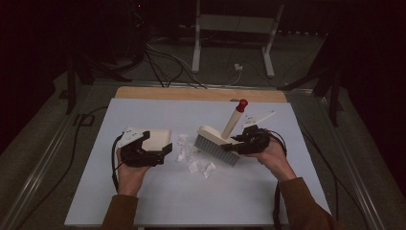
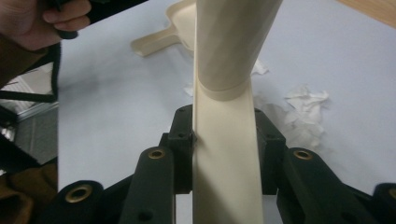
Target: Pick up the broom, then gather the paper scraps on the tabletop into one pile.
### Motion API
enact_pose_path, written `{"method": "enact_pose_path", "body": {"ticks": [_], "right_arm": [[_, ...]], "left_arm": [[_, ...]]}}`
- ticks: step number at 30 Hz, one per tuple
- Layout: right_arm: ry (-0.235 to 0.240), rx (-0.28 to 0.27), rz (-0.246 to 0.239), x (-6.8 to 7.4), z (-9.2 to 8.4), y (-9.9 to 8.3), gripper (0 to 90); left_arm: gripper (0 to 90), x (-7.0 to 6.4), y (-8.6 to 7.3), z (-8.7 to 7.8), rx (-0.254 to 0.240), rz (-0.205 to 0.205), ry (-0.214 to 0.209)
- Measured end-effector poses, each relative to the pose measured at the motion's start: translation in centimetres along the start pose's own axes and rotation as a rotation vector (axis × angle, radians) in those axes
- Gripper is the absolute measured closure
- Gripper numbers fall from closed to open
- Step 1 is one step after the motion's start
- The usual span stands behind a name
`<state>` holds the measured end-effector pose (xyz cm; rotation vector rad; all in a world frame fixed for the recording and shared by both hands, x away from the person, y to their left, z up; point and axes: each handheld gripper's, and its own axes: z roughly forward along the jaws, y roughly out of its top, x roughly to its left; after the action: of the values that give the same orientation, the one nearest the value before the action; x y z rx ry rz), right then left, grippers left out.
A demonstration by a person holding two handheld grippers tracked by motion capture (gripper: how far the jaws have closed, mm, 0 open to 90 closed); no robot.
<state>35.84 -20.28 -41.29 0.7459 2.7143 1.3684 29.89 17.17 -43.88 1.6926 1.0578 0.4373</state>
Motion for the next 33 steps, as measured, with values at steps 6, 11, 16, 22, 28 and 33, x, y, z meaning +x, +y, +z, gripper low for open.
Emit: {"method": "enact_pose_path", "body": {"ticks": [6,11,16,22,28,33], "right_arm": [[-0.024,-0.008,0.020,-0.1,-0.2,-0.1,67.5],[-0.048,-0.009,0.048,-0.4,-0.3,-0.5,67.5],[-0.085,-0.017,0.074,-0.7,-0.7,-0.8,67.5],[-0.124,-0.026,0.102,-1.0,-1.1,-1.1,67.5],[-0.147,-0.024,0.127,-1.4,-1.3,-1.4,67.5],[-0.150,-0.030,0.141,-1.7,-1.1,-1.5,67.4]], "left_arm": [[0.4,0.9,-0.8,-0.6,0.009,-0.008,0.057],[0.4,1.6,-1.4,-1.3,0.012,-0.022,0.093],[0.4,2.3,-1.9,-1.9,0.004,-0.038,0.122],[0.4,2.6,-2.8,-2.8,0.007,-0.027,0.156],[0.4,3.1,-3.8,-3.7,0.002,-0.022,0.179],[0.4,3.1,-4.5,-4.0,0.001,-0.021,0.184]]}}
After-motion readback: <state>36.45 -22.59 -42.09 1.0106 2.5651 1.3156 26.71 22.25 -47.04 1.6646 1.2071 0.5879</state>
